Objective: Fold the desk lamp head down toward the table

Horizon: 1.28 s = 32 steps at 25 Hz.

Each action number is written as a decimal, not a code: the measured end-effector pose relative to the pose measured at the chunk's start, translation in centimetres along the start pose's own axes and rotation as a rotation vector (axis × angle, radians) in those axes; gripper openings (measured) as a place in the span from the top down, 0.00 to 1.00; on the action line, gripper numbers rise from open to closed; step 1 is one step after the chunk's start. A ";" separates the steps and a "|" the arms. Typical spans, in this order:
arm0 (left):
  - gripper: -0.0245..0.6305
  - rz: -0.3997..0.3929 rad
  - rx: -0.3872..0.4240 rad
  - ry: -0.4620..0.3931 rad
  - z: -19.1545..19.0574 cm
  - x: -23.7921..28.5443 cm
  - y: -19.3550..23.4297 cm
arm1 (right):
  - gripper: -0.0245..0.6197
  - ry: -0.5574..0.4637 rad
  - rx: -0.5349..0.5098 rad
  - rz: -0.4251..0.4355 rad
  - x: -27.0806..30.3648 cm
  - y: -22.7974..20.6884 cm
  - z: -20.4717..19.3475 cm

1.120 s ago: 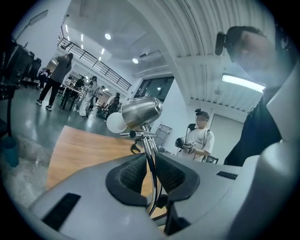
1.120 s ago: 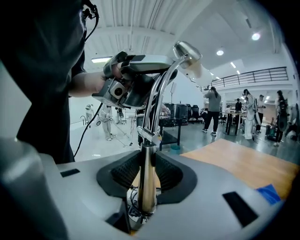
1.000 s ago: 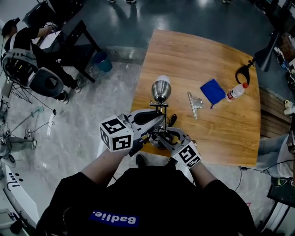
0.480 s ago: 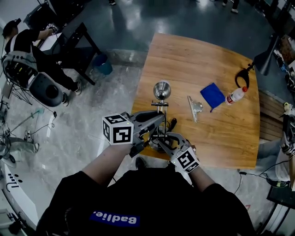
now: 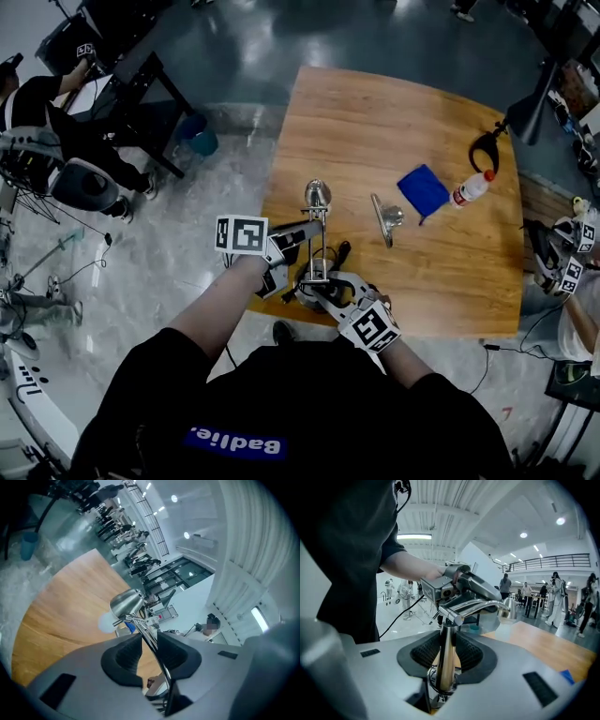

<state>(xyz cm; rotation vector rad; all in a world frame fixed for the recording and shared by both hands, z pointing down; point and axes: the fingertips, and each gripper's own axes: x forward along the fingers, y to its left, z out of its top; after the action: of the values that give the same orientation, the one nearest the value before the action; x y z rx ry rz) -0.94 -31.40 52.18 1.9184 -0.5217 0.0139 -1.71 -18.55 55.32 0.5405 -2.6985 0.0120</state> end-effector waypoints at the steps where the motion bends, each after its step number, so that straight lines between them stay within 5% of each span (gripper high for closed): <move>1: 0.82 0.006 -0.052 0.015 -0.4 0.3 1.1 | 0.80 0.002 -0.004 0.004 0.1 -0.1 0.1; 5: 0.77 -0.022 -0.272 0.042 -2.1 1.3 4.2 | 0.80 0.007 -0.012 0.014 0.1 -0.1 0.1; 15: 0.74 -0.026 -0.434 0.053 -4.0 1.8 6.8 | 0.80 0.016 -0.024 0.033 0.2 -0.1 0.0; 20: 0.72 -0.027 -0.434 0.057 -3.9 1.9 7.2 | 0.80 0.020 -0.025 0.027 0.3 -0.1 -0.1; 27: 0.70 0.065 -0.321 0.119 -4.0 1.5 6.6 | 0.80 0.058 -0.051 0.036 0.5 0.2 -0.4; 32: 0.68 0.079 -0.286 0.013 -1.0 -1.6 8.1 | 0.78 0.120 -0.053 -0.002 1.1 0.3 -1.3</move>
<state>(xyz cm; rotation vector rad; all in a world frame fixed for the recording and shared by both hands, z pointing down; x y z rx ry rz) -5.11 -32.41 59.27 1.6174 -0.5589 0.0026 -2.26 -18.53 56.92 0.5103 -2.5741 -0.0264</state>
